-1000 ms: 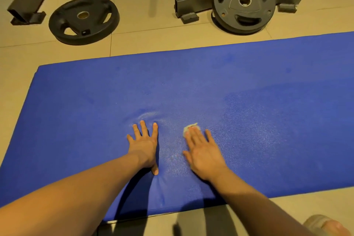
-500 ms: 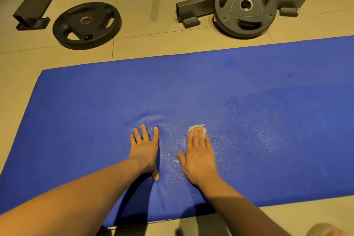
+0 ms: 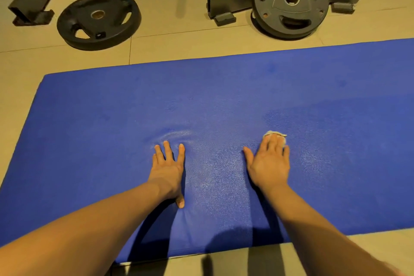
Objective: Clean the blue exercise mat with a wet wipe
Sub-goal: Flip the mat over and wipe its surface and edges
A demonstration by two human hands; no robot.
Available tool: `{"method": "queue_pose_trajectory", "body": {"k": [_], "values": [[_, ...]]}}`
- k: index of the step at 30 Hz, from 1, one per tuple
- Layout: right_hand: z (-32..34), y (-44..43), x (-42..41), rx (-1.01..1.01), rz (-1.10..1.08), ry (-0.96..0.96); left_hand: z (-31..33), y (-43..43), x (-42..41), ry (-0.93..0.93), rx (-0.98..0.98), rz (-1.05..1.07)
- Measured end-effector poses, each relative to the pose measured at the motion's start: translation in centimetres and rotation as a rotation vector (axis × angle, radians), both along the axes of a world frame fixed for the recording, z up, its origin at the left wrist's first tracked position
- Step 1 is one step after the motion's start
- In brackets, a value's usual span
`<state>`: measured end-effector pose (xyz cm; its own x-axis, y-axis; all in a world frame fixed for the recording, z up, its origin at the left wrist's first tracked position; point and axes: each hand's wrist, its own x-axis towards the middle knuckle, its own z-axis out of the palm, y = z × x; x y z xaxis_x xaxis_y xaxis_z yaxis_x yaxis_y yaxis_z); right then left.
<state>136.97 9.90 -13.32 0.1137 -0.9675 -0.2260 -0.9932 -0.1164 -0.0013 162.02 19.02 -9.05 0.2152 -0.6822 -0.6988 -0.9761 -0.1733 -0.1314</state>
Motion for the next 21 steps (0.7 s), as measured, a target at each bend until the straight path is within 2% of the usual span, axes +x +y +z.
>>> {"method": "queue_pose_trajectory", "body": {"k": [2,5,9,11,16,19,21], "values": [[0.1,1.8,3.8,-0.014,0.071,-0.022,0.0,-0.1,0.0,0.009,0.007,0.009],[-0.3,5.4,9.1,0.013,0.348,-0.126,-0.1,0.0,0.1,0.005,0.007,0.013],[-0.6,4.7,7.8,0.069,0.652,-0.110,0.0,-0.2,0.1,0.012,0.012,0.014],[-1.0,2.6,4.6,0.037,0.589,-0.095,0.1,-0.3,0.1,0.012,0.006,0.005],[-1.4,-2.3,-3.7,-0.040,0.144,-0.050,-0.3,-0.2,0.3,0.007,-0.003,-0.005],[-1.0,-2.8,-2.0,-0.035,-0.035,-0.052,-0.4,-0.2,0.3,0.003,-0.002,-0.005],[-0.7,-1.6,1.4,-0.037,-0.039,-0.092,-0.4,-0.2,0.2,-0.002,0.005,-0.005]]}}
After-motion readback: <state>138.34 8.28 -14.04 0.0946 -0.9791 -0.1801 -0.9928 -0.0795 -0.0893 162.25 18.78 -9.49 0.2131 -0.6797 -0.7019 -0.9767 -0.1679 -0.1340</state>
